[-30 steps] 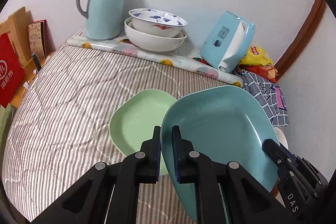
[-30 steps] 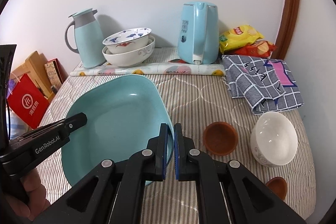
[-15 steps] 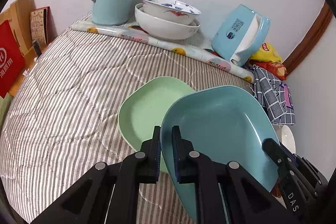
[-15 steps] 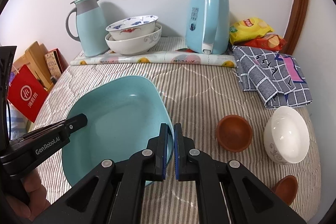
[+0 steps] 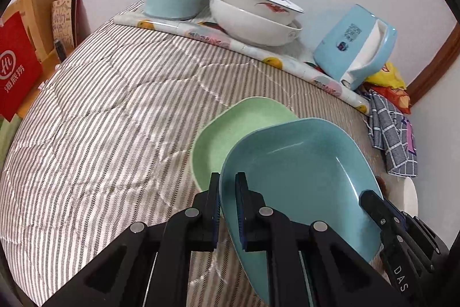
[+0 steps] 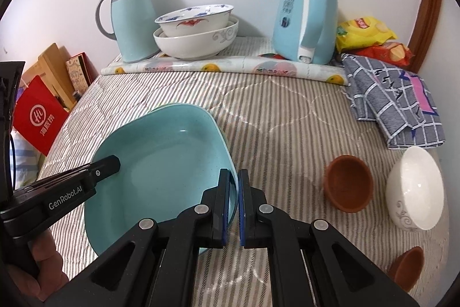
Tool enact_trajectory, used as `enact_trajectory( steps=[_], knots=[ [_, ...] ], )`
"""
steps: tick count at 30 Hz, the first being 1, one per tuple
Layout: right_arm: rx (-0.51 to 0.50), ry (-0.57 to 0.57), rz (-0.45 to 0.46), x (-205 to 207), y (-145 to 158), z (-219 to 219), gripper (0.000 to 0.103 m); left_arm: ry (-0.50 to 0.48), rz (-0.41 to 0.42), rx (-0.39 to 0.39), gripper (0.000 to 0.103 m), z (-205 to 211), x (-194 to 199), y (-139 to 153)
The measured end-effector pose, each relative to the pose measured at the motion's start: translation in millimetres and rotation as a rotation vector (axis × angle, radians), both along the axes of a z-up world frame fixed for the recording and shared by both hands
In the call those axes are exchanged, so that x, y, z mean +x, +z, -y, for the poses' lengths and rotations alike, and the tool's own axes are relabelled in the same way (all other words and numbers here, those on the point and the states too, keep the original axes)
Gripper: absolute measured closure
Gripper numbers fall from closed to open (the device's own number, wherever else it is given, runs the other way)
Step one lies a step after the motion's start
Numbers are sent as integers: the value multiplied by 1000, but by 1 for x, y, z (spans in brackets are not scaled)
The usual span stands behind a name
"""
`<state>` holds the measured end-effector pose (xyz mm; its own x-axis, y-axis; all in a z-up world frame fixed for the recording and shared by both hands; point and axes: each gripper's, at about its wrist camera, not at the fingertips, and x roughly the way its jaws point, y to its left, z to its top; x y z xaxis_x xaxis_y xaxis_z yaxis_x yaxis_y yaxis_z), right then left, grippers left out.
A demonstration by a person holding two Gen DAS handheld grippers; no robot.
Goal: Organize plates and bowls
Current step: 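Carry the light-blue plate with both tools onto the green plate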
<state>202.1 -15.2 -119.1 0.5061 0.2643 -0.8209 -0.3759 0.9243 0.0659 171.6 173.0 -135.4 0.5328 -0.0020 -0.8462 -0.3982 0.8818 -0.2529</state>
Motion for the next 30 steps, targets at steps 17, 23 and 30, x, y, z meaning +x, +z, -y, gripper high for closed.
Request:
enact_trajectory(
  steps=[17, 23, 30],
  knots=[
    [26, 81, -57, 33, -25, -23, 97, 52, -35, 60, 93, -12, 16, -13],
    [24, 104, -62, 41, -31, -28, 97, 63, -35, 84, 93, -12, 20, -14],
    [10, 117, -57, 50, -34, -29, 97, 60, -39, 100, 93, -11, 22, -14]
  ],
)
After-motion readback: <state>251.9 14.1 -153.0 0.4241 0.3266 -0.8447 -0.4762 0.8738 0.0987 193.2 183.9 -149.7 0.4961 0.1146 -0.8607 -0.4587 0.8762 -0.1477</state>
